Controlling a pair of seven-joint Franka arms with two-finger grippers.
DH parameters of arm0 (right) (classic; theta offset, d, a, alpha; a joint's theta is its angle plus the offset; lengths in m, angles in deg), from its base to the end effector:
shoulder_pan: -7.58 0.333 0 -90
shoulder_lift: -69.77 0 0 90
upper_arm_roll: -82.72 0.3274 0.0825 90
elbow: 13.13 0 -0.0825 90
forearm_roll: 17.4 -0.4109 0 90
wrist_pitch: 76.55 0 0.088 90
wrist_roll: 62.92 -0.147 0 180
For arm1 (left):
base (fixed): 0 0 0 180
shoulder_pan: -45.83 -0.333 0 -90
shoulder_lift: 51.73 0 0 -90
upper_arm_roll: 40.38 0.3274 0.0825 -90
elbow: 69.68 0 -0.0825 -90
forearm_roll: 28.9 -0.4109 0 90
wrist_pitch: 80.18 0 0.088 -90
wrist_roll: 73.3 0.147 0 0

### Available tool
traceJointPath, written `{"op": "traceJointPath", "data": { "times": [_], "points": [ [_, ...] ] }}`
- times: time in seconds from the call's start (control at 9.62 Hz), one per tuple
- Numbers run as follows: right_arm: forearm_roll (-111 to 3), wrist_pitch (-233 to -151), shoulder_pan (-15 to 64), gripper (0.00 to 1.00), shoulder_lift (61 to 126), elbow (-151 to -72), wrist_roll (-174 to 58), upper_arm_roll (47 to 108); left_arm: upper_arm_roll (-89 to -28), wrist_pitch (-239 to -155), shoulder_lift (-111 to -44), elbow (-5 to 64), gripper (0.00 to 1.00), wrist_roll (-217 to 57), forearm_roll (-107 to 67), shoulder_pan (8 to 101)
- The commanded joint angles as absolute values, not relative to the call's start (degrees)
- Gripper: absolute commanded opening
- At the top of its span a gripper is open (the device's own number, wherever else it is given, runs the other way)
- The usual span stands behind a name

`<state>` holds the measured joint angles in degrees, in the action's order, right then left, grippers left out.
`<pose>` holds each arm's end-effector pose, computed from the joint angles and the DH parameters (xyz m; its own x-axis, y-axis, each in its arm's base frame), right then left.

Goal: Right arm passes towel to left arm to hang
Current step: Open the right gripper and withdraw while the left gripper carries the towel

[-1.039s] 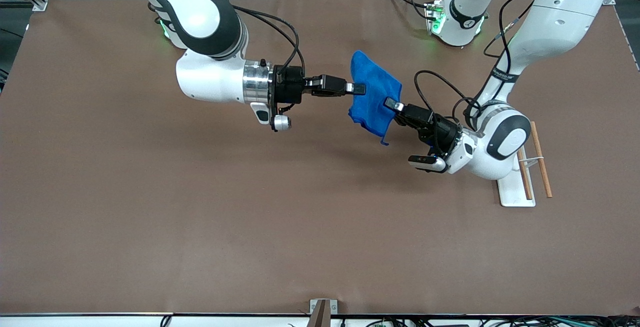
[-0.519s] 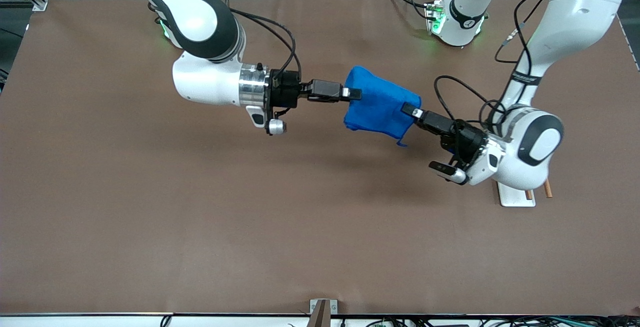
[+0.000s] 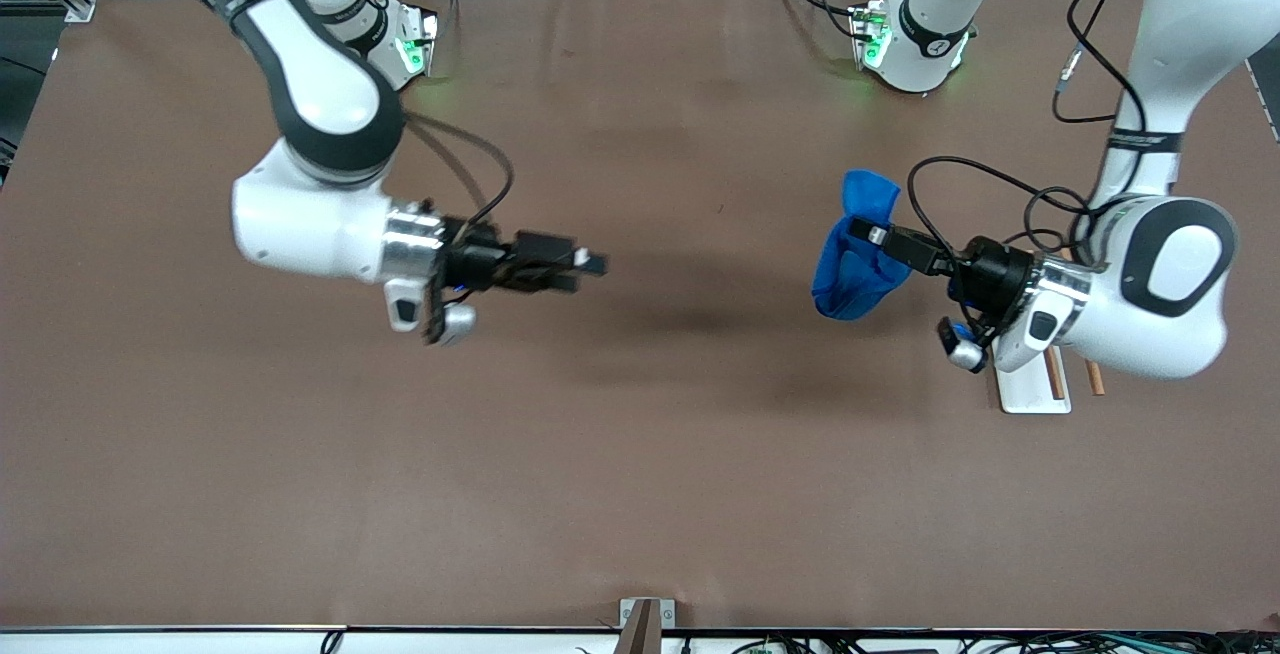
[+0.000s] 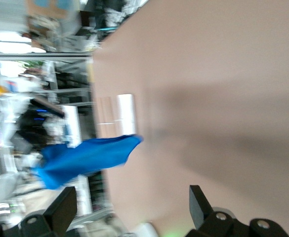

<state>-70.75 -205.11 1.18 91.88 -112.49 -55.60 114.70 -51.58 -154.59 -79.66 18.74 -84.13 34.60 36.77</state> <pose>0.6352 0.3184 0.3937 0.9990 -0.0218 -0.0386 -0.0441 -0.5673 -0.8224 0.6362 -0.1513 0.4073 0.7229 -0.2237 -0.6538 0.5305 -0.4266 0.7325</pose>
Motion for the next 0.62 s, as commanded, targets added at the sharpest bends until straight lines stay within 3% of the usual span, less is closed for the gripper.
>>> {"op": "traceJointPath", "data": {
  "times": [0.0,0.21,0.52],
  "points": [
    [-56.16,-198.41,1.07,1.00,88.93,-112.89,-55.80,106.24,-50.75,-155.15,-79.77,13.66,0.00,-93.64,20.65,36.17],
    [-43.30,-187.87,1.16,1.00,87.44,-109.48,-56.06,96.74,-50.67,-155.15,-78.45,13.12,0.00,-94.39,6.51,36.16],
    [-25.19,-185.45,1.16,1.00,82.88,-109.72,-64.10,89.85,-50.58,-156.37,-77.48,12.59,0.00,-94.91,-12.68,36.16]
  ]
}}
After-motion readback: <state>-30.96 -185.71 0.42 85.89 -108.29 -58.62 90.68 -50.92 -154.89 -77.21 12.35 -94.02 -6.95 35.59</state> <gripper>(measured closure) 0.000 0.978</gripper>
